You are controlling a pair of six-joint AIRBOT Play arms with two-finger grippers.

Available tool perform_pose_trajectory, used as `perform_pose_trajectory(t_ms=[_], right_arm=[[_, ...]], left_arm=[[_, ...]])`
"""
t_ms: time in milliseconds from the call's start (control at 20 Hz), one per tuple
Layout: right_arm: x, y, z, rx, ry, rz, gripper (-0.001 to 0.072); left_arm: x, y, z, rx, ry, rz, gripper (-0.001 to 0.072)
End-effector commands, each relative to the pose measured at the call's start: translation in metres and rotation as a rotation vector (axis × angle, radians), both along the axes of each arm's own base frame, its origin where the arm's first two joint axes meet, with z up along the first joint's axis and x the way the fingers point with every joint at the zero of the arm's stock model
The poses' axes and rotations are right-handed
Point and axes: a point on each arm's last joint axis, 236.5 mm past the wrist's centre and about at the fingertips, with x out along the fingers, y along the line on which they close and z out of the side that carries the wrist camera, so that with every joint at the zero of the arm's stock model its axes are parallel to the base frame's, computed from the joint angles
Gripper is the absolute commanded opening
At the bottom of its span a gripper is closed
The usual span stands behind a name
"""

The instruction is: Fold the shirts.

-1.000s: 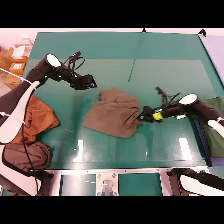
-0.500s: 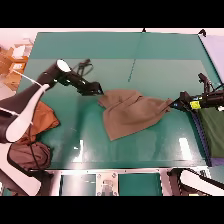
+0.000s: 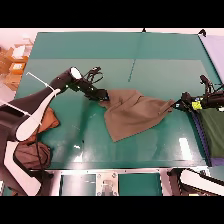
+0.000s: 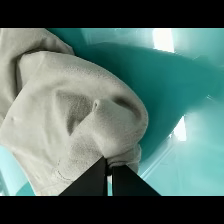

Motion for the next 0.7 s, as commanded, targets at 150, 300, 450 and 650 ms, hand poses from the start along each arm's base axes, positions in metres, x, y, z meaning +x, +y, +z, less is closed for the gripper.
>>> perform_pose_trajectory(t_ms=[150, 300, 450, 650], right_arm=[[0.001, -0.001, 0.000, -0.004, -0.005, 0.003, 0.0012], [0.003, -0.002, 0.000, -0.009, -0.013, -0.004, 0.0012], [0.004, -0.003, 0.000, -0.011, -0.015, -0.006, 0.0012], [0.004, -0.003, 0.000, -0.011, -0.015, -0.006, 0.0012]], left_arm=[[0.025, 0.050, 0.050, -0.025, 0.004, -0.008, 0.0603], [0.025, 0.062, 0.019, -0.007, 0.050, 0.038, 0.0604], [0.007, 0.038, -0.013, -0.039, 0.117, 0.010, 0.0603], [-0.006, -0.011, -0.017, -0.134, 0.122, -0.039, 0.0602]])
